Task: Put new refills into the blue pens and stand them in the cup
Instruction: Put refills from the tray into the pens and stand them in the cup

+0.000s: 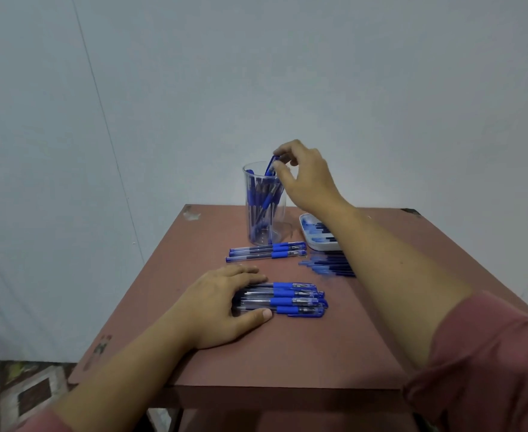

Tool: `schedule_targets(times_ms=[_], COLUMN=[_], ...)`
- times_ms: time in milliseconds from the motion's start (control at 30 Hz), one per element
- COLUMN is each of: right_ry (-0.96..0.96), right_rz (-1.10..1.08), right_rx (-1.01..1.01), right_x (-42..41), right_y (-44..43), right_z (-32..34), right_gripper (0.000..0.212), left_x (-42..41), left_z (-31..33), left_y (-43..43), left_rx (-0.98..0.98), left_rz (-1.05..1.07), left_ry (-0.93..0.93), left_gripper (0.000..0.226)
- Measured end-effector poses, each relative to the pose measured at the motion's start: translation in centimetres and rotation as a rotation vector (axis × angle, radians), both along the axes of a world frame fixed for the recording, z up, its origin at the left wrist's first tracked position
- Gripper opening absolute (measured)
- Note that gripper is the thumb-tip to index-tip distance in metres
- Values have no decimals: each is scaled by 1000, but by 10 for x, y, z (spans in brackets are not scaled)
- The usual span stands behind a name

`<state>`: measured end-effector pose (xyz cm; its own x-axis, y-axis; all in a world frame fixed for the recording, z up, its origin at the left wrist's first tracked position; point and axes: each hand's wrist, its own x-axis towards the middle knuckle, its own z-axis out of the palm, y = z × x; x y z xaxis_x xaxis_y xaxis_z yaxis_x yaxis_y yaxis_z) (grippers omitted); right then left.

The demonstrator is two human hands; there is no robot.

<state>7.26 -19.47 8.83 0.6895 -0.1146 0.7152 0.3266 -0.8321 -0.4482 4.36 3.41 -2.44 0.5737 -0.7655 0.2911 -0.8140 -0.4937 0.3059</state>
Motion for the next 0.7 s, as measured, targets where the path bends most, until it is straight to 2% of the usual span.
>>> schedule_targets(times_ms=[133,267,400,500,600,700], right_ry=[101,100,37,-4,185,426], right_rz=[-68,-94,-92,-53,28,20], right_rx=[-167,-241,-205,-117,-183,-371], right_x=[3,3,-8,-29,-45,-48], right_y=[-2,-4,-7,-13,-24,-29], right_z=[-15,-23,-27,-39,-59,-74], right_gripper=[36,44,51,44,25,22], left_x=[2,3,4,4,4,4], left_z=[-1,-1,-1,-2,-3,-3], left_y=[0,0,0,0,-1,-1], left_rx=[-5,-5,-3,-16,-33,-33], left_rz=[-3,-5,-5,-9,-11,-9], left_ry=[4,2,8,7,6,4], left_gripper=[68,68,70,70,69,70])
